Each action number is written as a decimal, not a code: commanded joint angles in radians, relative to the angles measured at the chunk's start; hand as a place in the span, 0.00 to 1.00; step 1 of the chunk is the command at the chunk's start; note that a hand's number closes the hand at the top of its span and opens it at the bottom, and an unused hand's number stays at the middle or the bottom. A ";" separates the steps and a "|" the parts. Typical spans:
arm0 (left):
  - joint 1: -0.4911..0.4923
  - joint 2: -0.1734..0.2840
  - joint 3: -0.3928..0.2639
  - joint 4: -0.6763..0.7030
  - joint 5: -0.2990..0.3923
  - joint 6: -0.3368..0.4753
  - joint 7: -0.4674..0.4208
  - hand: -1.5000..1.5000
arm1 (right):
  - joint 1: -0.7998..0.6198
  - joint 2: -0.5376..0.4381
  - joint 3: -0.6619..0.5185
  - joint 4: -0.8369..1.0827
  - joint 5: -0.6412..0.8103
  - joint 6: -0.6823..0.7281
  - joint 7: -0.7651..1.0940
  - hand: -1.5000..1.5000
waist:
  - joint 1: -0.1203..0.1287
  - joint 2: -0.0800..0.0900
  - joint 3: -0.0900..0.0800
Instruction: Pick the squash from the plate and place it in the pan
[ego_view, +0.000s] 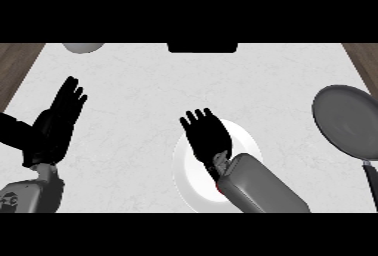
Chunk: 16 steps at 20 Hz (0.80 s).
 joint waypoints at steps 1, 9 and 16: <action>0.012 -0.002 0.023 0.048 0.007 -0.025 -0.042 0.50 | 0.026 -0.002 0.009 0.107 0.062 -0.072 -0.077 0.00 | 0.000 0.001 0.000; 0.043 -0.017 0.024 0.005 -0.023 -0.023 -0.055 0.50 | 0.005 0.050 -0.024 0.212 0.097 -0.123 -0.115 0.00 | 0.002 0.000 0.000; 0.016 -0.008 0.014 -0.045 -0.018 -0.044 0.026 0.50 | -0.050 0.051 -0.035 0.342 0.035 -0.214 -0.147 0.00 | 0.006 0.000 0.000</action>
